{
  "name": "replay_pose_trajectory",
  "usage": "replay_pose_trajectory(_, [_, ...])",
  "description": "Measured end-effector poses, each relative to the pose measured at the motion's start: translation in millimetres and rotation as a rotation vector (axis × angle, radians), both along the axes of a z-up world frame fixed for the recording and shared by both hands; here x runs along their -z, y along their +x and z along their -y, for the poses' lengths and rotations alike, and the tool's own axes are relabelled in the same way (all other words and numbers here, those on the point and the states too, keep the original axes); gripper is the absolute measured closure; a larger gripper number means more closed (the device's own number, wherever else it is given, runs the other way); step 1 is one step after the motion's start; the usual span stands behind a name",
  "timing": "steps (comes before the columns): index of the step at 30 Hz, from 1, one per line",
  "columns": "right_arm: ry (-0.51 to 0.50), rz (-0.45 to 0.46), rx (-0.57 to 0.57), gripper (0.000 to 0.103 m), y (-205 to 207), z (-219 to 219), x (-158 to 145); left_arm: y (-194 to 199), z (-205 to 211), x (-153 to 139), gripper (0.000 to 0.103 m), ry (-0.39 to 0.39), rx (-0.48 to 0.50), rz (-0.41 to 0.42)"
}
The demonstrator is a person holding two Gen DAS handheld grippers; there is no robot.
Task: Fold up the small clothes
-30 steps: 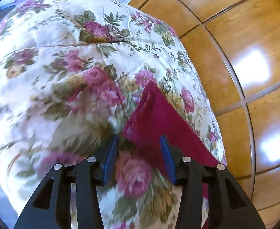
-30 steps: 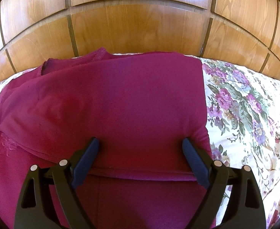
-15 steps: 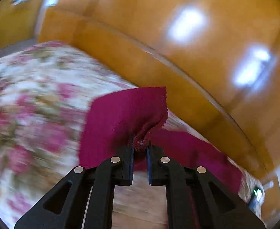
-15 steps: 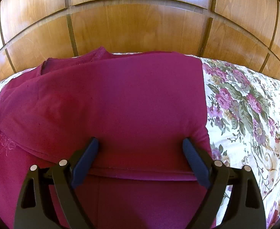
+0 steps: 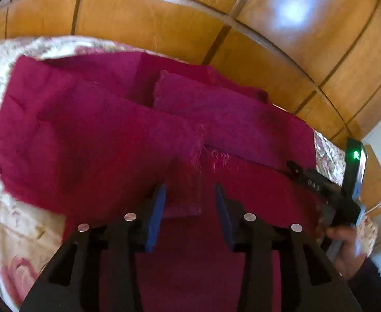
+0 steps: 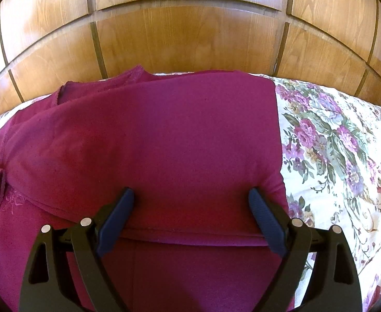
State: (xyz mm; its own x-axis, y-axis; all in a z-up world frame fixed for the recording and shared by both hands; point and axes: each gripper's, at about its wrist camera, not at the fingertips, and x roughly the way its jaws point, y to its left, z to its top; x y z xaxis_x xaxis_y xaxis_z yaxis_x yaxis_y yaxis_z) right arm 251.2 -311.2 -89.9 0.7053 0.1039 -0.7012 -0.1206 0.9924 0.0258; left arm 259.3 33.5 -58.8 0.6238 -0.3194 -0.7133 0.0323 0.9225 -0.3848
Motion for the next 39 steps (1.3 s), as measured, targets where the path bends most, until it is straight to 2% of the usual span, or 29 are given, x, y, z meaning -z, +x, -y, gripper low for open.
replay_pose_trajectory(3, [0.004, -0.017, -0.004, 0.013, 1.0, 0.3, -4.5, -29.3, -1.0, -4.1, 0.064, 0.010, 0.012, 0.031])
replay_pose_trajectory(5, [-0.021, 0.006, -0.001, 0.016, -4.8, -3.9, -16.2, -46.0, -5.1, -2.3, 0.064, 0.031, 0.001, 0.041])
replay_pose_trajectory(7, [0.023, 0.049, -0.043, 0.019, -18.6, -14.3, -33.4, -56.2, -6.6, 5.1, 0.064, 0.045, -0.005, 0.034])
replay_pose_trajectory(9, [0.113, 0.050, -0.124, 0.021, -30.6, -30.0, -46.2, -66.4, -11.5, 11.5, 0.064, 0.065, -0.011, 0.025])
replay_pose_trajectory(11, [0.233, -0.010, -0.268, 0.027, -40.5, -60.0, -52.1, -72.7, -13.0, 18.3, 0.064, 0.078, -0.013, 0.027])
replay_pose_trajectory(14, [0.307, -0.114, -0.415, 0.035, -46.4, -106.7, -44.8, -78.7, -16.9, 23.6, 0.064, 0.083, -0.011, 0.039])
replay_pose_trajectory(15, [0.330, -0.175, -0.455, 0.037, -45.4, -126.4, -36.8, -78.7, -17.6, 26.2, 0.064, 0.078, -0.012, 0.039])
replay_pose_trajectory(18, [0.340, -0.267, -0.472, 0.038, -35.9, -159.7, -17.8, -81.2, -20.1, 31.8, 0.064, 0.070, -0.011, 0.050])
replay_pose_trajectory(19, [0.322, -0.274, -0.458, 0.047, -32.8, -168.9, -12.8, -79.3, -18.8, 32.3, 0.064, 0.068, -0.012, 0.054])
replay_pose_trajectory(20, [0.295, -0.262, -0.455, 0.077, -31.3, -175.2, -12.9, -79.6, -18.4, 33.0, 0.064, 0.065, -0.012, 0.058])
replay_pose_trajectory(21, [0.272, -0.258, -0.468, 0.091, -30.3, -181.2, -15.0, -80.4, -18.3, 33.1, 0.064, 0.062, -0.012, 0.063])
replay_pose_trajectory(22, [0.233, -0.254, -0.477, 0.095, -28.9, -186.7, -21.2, -79.9, -18.1, 32.7, 0.064, 0.059, -0.013, 0.067])
replay_pose_trajectory(23, [0.209, -0.232, -0.482, 0.096, -32.4, -187.6, -26.4, -79.3, -17.7, 32.2, 0.064, 0.057, -0.013, 0.070])
replay_pose_trajectory(25, [0.163, -0.133, -0.510, 0.096, -43.2, -186.9, -52.7, -80.1, -17.3, 32.9, 0.064, 0.058, -0.014, 0.076])
replay_pose_trajectory(32, [0.246, 0.111, -0.517, 0.096, -51.1, -144.3, -160.0, -91.9, -17.6, 36.2, 0.064, 0.069, -0.015, 0.083])
replay_pose_trajectory(35, [0.229, 0.167, -0.458, 0.096, -39.1, -123.8, -181.5, -91.6, -16.8, 36.1, 0.064, 0.071, -0.016, 0.083])
replay_pose_trajectory(39, [0.225, 0.155, -0.331, 0.096, -17.8, -74.9, -176.2, -89.3, -14.2, 36.5, 0.064, 0.073, -0.017, 0.083])
